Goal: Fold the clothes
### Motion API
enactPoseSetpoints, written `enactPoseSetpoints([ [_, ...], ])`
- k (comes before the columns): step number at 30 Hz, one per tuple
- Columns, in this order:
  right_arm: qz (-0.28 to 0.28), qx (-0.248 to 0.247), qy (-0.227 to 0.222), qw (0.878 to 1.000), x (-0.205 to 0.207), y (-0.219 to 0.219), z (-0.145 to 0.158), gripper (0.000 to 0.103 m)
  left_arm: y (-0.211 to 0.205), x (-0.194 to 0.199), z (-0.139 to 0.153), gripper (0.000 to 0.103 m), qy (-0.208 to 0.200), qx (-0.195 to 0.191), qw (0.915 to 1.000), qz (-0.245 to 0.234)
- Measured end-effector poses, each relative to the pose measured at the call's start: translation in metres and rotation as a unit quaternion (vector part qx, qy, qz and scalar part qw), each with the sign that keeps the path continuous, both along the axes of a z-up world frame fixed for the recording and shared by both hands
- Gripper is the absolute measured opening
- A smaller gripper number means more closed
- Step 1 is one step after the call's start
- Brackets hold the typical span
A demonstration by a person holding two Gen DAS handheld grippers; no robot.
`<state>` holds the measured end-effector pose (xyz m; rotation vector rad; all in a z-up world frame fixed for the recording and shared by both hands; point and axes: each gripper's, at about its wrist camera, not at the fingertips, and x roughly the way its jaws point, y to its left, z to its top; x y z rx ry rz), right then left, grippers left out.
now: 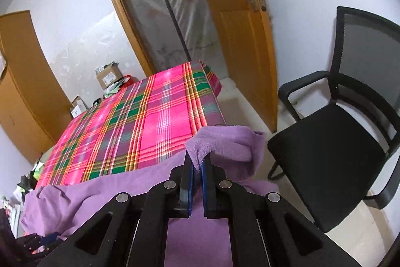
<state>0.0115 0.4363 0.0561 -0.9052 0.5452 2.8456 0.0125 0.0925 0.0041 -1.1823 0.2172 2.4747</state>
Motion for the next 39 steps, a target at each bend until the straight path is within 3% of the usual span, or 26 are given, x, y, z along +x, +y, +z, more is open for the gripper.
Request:
enactPoseSetpoints([
  [5,-0.003,-0.002,0.005,1.0,0.005,0.002,0.002,0.006,-0.001,0.001,0.004,0.006,0.007,0.01,0.9999,-0.009],
  [17,-0.028,-0.01,0.024,0.999,0.036,0.022,0.01,0.006,0.001,0.024,0.025,0.005,0.033,0.04,0.9977,-0.043],
  [24,-0.037,-0.017,0.029,0.999,0.057,0.031,0.007,0.006,0.006,0.038,0.028,0.005,0.039,0.033,0.9972,-0.055],
  [39,-0.067,-0.055,-0.018,0.996,0.088,0.043,-0.049,0.006,0.009,0.037,0.006,0.005,0.017,0.021,0.9981,-0.056],
])
